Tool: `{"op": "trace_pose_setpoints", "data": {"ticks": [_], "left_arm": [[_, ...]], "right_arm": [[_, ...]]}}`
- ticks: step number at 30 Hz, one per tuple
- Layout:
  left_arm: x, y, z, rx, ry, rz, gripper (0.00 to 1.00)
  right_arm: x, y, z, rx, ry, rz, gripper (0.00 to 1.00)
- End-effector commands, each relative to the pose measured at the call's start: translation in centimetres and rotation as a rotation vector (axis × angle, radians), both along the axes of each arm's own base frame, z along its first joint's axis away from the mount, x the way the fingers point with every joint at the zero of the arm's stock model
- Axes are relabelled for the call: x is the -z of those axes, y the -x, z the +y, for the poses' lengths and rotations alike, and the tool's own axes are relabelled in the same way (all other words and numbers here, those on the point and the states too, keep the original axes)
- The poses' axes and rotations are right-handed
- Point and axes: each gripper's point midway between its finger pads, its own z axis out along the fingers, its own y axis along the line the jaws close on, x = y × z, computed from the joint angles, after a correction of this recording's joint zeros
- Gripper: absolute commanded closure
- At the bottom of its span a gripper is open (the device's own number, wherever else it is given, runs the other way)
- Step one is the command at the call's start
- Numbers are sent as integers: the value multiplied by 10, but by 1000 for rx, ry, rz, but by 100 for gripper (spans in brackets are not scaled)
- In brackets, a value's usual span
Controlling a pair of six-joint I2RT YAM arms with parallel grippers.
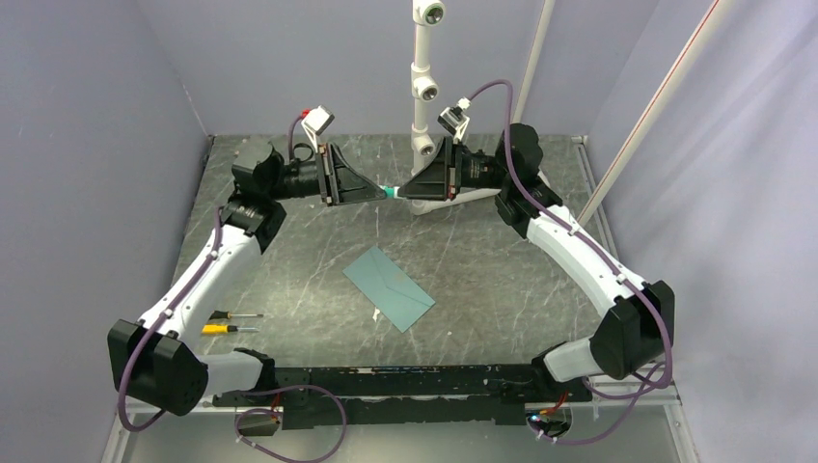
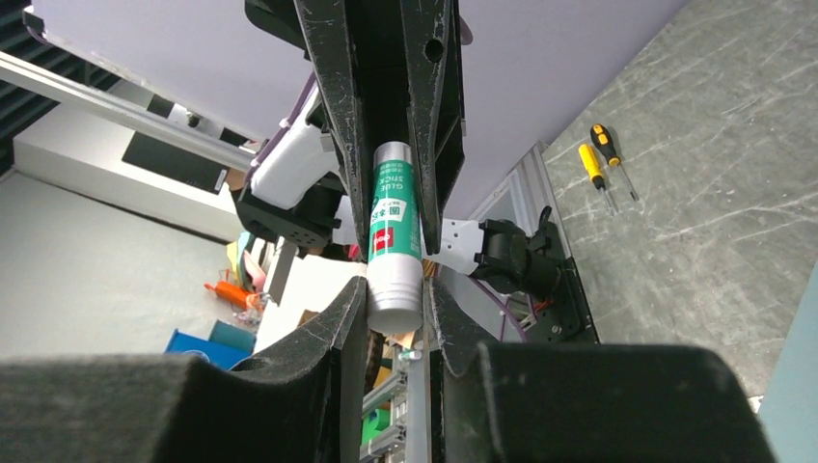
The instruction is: Place the letter into the envelope and seal it
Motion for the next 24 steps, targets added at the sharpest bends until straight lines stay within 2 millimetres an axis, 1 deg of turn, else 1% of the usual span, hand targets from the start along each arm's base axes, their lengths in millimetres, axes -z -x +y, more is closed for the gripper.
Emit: {"op": "trace_pose_setpoints", "data": {"ticks": [1,7,9,12,14,15,16,18,19,21,22,24], "left_arm": [[28,28,-41,146,-32,60,98],[30,31,-48,166,-31,60,98],[29,31,-47,157,-35,54,98],[29,21,-41,86,-60,55,97],[28,15,-34,38,-67,48,98],[27,12,-31,15,-64,40,98],[28,8,-27,-13,-62,43,98],[32,-1,-20,-60,-61,64,98],[34,-4,-18,-76,-58,75,98],[43,-12,-14,-112,-59,108,98],[49,-16,-12,-127,-62,122,98],[62,-23,-12,-150,-84,160,97]], "right_arm": [[-39,8,32,21,-124,-108,100],[-39,9,34,24,-130,-107,100],[-34,5,33,39,-107,-100,100],[-23,-5,20,102,-77,-89,100],[-10,-17,4,168,-32,-71,100],[-4,-21,-4,197,-11,-64,98],[4,-24,-12,224,13,-54,81],[22,-34,-28,313,83,-42,57],[30,-39,-38,367,118,-34,47],[52,-50,-59,474,194,22,35],[63,-56,-69,522,222,57,31],[85,-62,-87,593,266,140,28]]}}
